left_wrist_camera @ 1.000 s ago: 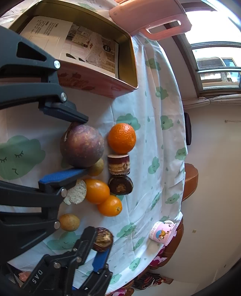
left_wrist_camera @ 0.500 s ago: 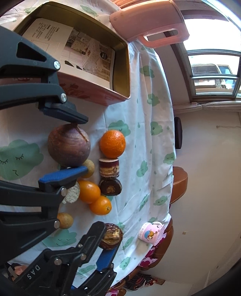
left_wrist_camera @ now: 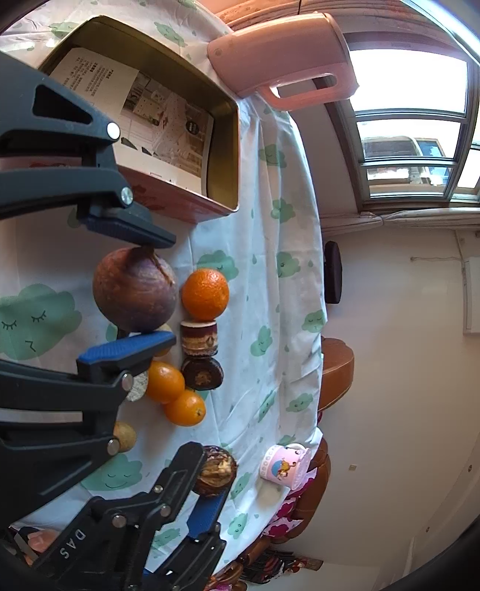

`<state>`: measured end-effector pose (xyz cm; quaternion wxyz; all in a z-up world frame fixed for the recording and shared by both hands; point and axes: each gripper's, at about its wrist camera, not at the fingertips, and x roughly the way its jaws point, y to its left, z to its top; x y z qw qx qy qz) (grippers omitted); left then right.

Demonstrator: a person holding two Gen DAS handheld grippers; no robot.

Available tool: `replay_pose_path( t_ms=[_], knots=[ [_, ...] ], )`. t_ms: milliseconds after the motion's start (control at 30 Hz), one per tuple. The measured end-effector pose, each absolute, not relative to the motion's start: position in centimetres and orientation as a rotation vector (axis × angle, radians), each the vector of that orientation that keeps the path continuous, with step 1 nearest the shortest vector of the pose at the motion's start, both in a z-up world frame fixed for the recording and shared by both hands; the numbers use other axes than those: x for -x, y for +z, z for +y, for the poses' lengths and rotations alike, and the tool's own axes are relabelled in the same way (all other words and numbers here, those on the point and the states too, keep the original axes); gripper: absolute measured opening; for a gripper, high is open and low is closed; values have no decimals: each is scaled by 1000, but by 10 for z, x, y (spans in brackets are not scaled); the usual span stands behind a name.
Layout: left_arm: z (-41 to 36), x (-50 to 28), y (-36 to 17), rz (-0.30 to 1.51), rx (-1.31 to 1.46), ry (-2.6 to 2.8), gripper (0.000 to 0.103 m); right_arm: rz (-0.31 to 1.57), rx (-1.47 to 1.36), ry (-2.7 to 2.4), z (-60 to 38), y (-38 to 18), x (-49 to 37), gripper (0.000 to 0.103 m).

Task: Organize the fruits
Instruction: 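Lift the swirled fruit with the right tool while the left tool approaches the pile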

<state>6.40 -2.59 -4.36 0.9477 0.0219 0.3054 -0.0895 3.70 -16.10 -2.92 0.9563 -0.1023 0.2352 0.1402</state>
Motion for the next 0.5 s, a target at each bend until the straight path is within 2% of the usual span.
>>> replay_pose_path(
  t_ms=[500],
  knots=[
    [-20, -52, -36, 535, -23, -151, 48, 434, 183, 288, -165, -25, -30, 38]
  ],
)
